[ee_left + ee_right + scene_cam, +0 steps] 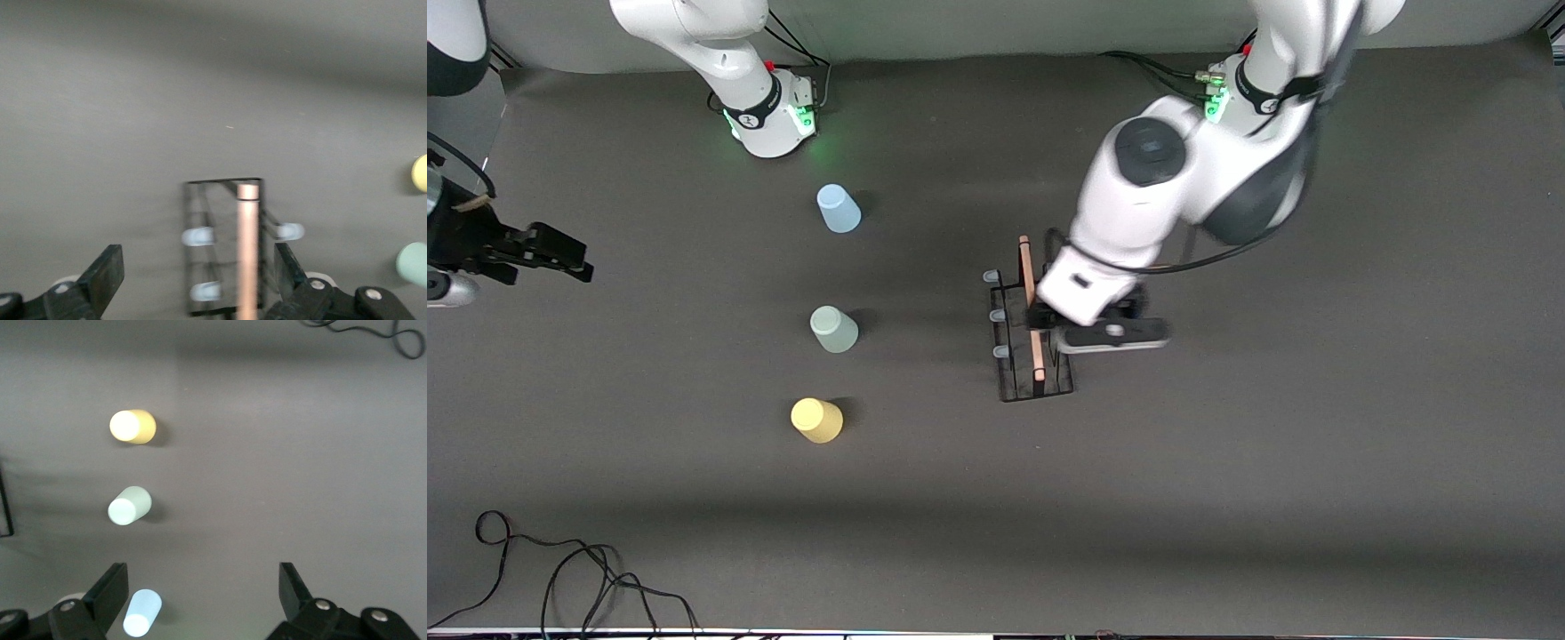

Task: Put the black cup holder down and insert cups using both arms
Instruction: 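Open the left gripper and withdraw while the right gripper reaches the green cup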

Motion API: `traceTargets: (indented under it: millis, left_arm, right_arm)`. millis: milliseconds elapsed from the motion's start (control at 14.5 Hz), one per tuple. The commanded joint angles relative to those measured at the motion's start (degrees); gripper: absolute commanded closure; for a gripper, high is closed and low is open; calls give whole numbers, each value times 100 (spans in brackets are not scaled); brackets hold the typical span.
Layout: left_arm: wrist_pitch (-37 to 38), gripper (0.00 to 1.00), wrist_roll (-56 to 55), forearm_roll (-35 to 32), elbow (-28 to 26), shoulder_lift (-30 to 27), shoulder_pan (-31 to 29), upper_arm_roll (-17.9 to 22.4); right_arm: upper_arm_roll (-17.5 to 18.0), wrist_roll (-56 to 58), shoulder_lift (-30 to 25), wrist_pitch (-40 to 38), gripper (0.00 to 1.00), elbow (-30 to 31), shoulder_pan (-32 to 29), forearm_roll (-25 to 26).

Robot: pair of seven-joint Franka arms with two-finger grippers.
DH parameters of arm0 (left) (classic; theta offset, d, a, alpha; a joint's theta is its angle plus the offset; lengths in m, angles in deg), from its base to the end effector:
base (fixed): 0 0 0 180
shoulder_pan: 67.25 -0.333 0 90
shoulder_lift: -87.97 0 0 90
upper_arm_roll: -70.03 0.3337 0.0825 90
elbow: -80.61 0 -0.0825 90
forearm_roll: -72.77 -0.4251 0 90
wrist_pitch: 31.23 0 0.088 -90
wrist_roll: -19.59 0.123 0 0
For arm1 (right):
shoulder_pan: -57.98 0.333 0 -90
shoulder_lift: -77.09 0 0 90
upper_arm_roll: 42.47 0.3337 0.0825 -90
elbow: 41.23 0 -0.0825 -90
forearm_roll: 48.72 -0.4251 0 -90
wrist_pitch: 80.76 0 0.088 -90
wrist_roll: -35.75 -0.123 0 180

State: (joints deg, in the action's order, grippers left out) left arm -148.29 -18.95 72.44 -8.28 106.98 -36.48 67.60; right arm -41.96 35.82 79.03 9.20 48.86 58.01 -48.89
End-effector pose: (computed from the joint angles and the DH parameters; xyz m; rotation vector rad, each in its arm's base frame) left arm 0.6071 -0.3927 0.4622 3.0318 0.1432 0.1900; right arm 0.6050 0.0060 0.6050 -3.1379 -0.0166 0.0567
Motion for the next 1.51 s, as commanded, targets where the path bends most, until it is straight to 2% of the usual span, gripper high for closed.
traceTargets:
  millis: [0,344,619,963,1100,1238,1444]
  left_arm:
    - [656,0,828,-55,-181,-380,-561,-29]
    - [878,0,2305,-64,-427,-802,-1696,-21]
    - [1133,0,3413,-64,-410,-987,-2540,-21]
    - [1720,0,4257,-64,-182,-1040,-2954,6]
    - [2010,0,4267,-108,11,-1040,-3016,23]
    - [2397,0,4241,-204,309,-1031,-3086,23]
    - [2565,0,4319,-293,469,-1049,-3244,58]
  right_arm:
    - [-6,20,-36,196,0,236,128,-230]
    - [2,-1112,35,837,0,789,734,-230]
    - [-6,-1640,-35,2179,0,2141,1112,-230]
    - [-6,-2159,131,3991,0,3460,1393,-230]
    - [2,-2448,324,4379,0,3655,1412,-230]
    - [-6,-2896,648,4914,0,3796,1700,-230]
    - [-6,-3371,1193,5609,0,3814,1868,-230]
